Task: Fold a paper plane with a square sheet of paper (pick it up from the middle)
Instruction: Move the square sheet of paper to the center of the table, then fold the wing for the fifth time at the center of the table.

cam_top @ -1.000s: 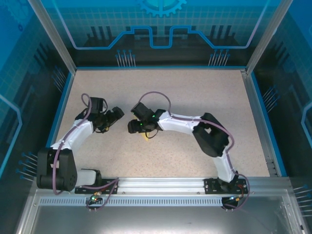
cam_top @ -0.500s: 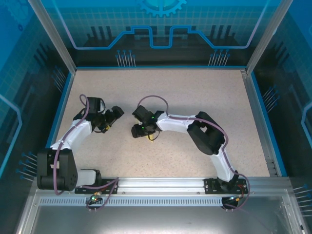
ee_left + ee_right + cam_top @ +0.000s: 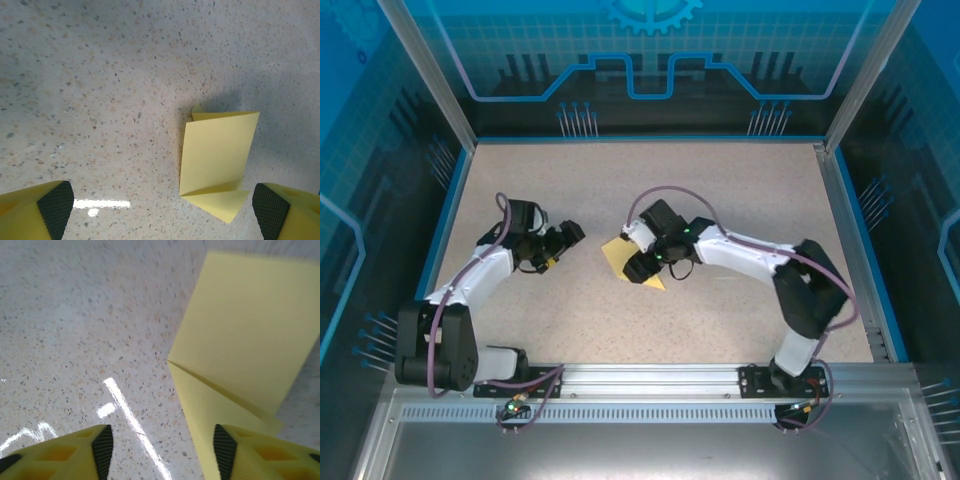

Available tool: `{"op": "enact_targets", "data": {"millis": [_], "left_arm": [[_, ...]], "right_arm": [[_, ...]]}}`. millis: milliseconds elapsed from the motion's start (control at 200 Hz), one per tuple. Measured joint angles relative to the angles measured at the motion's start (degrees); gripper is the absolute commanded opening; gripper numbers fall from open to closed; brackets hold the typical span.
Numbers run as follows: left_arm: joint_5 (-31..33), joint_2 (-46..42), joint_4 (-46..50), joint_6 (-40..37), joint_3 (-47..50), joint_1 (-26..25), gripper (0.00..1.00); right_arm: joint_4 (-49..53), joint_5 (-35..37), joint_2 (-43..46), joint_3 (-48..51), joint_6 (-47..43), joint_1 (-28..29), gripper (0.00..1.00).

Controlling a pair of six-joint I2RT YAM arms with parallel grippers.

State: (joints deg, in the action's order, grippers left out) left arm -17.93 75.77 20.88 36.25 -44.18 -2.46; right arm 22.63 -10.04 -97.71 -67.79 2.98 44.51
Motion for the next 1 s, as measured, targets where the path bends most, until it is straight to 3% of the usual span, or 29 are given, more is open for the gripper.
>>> {"op": "enact_targets", "data": {"millis": [150, 315, 450, 720, 1000], "left_arm": [[-0.2, 0.0, -1.1, 0.3, 1.5, -1.2, 0.97], [-0.4, 0.0, -2.1, 1.4, 3.3, -3.1, 0.98], [-0.6, 0.0, -3.7, 2.9, 4.4, -4.6, 0.98], [-1.7, 0.0, -5.4, 4.6, 5.5, -6.4, 0.98], [-2.8, 2.1, -7.3, 5.8, 5.5, -7.9, 0.98]], "right_arm": [[-4.4, 9.8, 6.4, 3.8, -3.8, 3.1, 0.78], [-3.5, 18.7, 2.8, 2.5, -1.2, 3.5, 0.73], [-1.7, 20.9, -2.9, -1.0, 3.5, 2.2, 0.64], [2.1, 25.3, -10.7, -7.7, 8.3, 1.6, 0.59], [2.3, 20.4, -7.1, -4.0, 9.1, -0.9, 0.65]]}}
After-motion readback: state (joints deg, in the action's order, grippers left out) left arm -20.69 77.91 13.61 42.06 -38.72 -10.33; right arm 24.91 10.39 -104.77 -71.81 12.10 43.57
